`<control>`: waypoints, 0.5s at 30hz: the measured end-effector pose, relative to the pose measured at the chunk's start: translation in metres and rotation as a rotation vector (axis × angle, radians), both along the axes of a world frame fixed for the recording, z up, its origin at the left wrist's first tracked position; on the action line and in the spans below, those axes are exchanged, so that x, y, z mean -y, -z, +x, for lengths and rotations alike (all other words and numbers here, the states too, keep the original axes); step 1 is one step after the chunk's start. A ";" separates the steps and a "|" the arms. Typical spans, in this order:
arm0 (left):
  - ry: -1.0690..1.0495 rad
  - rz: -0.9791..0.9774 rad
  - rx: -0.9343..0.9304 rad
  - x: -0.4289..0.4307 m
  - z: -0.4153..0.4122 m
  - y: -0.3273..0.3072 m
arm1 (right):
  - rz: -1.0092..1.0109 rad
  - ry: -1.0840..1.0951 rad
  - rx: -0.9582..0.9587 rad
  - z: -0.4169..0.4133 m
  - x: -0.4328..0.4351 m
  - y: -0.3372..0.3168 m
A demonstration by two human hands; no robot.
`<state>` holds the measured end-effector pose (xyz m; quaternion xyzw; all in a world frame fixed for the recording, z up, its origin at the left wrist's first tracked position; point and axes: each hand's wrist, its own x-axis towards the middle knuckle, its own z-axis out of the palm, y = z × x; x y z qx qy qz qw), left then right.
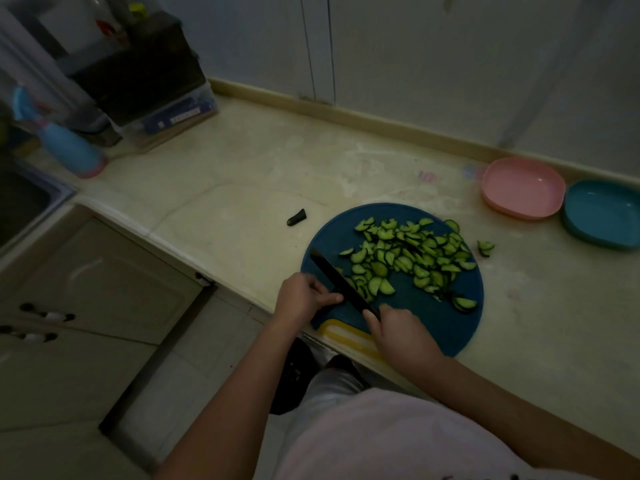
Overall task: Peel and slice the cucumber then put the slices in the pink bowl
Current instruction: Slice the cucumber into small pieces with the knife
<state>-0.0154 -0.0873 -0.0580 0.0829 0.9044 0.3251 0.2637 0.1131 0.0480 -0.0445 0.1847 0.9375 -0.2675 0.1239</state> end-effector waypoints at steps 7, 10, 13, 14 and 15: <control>-0.064 0.027 -0.145 0.006 0.001 0.002 | -0.127 0.107 -0.071 -0.003 -0.018 -0.008; -0.164 0.002 -0.255 0.013 -0.031 -0.008 | -0.081 0.075 -0.157 -0.014 -0.030 -0.032; -0.109 -0.137 -0.229 0.008 -0.062 -0.022 | 0.072 0.023 -0.178 -0.026 -0.050 -0.062; -0.091 -0.160 -0.223 0.003 -0.068 -0.029 | 0.135 0.002 -0.168 -0.028 -0.057 -0.073; -0.082 -0.152 -0.252 -0.004 -0.071 -0.039 | 0.202 -0.021 -0.160 -0.028 -0.064 -0.083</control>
